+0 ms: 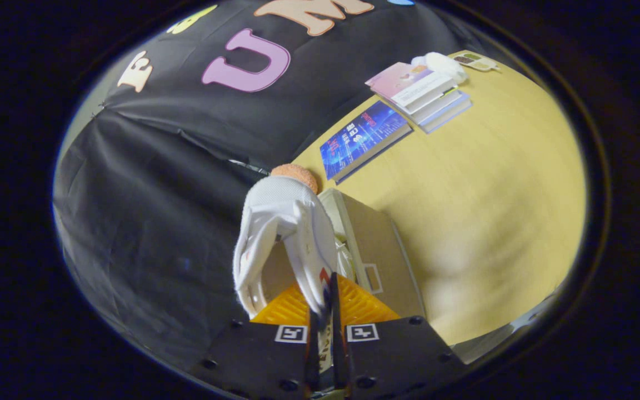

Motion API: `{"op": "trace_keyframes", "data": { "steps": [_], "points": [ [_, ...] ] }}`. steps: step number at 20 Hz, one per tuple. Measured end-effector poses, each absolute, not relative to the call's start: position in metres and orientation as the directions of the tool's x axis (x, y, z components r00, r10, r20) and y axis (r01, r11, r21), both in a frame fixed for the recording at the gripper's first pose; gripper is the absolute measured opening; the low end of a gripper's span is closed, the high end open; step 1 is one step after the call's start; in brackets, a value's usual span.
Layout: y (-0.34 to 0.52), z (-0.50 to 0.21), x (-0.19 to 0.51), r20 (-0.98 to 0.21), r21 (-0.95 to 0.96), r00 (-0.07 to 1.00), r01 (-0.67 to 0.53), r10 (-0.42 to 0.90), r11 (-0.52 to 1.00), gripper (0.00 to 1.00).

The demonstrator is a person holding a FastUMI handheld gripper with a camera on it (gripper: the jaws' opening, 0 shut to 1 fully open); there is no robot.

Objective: Open the storage box then place both shoes into the box .Put the left shoe in first, then the right shoe, with the right side of both shoes facing outward in a uniform manner.

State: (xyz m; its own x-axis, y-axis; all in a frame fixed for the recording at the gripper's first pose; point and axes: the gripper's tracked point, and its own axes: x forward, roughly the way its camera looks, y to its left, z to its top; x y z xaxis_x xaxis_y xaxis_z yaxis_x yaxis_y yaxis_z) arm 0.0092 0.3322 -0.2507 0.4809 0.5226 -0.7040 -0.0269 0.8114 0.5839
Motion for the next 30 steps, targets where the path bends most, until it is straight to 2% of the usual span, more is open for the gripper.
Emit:
{"op": "trace_keyframes", "data": {
  "steps": [2,5,9,19,26,30],
  "points": [
    [0.334,-0.250,0.005,-0.704,0.572,0.472,-0.064,0.530,0.818,0.27],
    [0.353,-0.227,0.005,-0.622,0.666,0.476,-0.095,0.621,0.740,0.58],
    [0.331,-0.191,0.026,-0.561,0.667,0.561,-0.129,0.609,0.734,0.99],
    [0.235,-0.149,0.054,-0.491,0.564,0.740,-0.130,0.459,0.815,1.00],
    [0.171,-0.105,0.056,-0.390,0.282,0.866,-0.210,0.312,0.936,1.00],
    [0.152,-0.066,0.052,-0.280,0.144,0.925,-0.224,0.257,0.964,1.00]
  ]
}}
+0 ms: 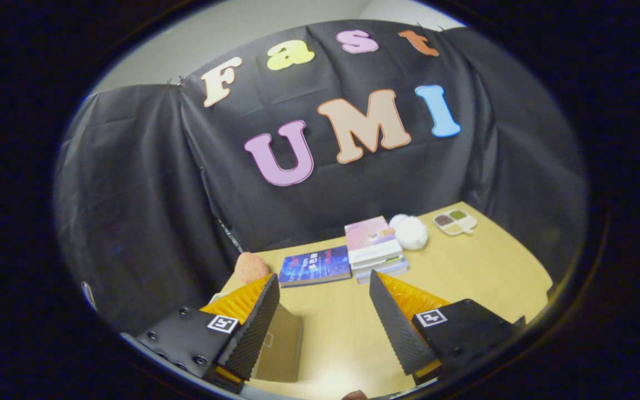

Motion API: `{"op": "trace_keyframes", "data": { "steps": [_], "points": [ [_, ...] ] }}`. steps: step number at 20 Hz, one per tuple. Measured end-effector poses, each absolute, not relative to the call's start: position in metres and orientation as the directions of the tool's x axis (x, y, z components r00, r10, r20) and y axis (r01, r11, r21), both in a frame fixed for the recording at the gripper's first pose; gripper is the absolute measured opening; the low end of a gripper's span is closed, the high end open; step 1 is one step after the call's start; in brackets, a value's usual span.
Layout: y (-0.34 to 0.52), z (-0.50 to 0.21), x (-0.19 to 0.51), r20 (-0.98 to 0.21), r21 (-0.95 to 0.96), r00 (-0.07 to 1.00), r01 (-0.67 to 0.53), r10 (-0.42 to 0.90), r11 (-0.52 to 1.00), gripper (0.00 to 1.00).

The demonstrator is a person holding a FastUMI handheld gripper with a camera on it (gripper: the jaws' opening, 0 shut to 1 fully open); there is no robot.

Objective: Open the storage box then place both shoes into the box .Put the left shoe in first, then the right shoe, with the right side of both shoes facing outward in a uniform manner.

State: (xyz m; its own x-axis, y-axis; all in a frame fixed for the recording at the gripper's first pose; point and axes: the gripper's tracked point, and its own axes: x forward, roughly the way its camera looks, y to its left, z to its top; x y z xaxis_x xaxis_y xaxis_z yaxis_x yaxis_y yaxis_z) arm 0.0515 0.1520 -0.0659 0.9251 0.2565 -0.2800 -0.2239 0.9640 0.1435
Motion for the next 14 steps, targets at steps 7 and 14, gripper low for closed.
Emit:
{"op": "trace_keyframes", "data": {
  "steps": [7,14],
  "points": [
    [0.154,-0.017,0.033,-0.144,0.026,0.955,-0.260,0.261,0.965,1.00],
    [0.150,-0.009,0.018,-0.122,0.048,0.959,-0.252,0.256,0.967,1.00]
  ]
}}
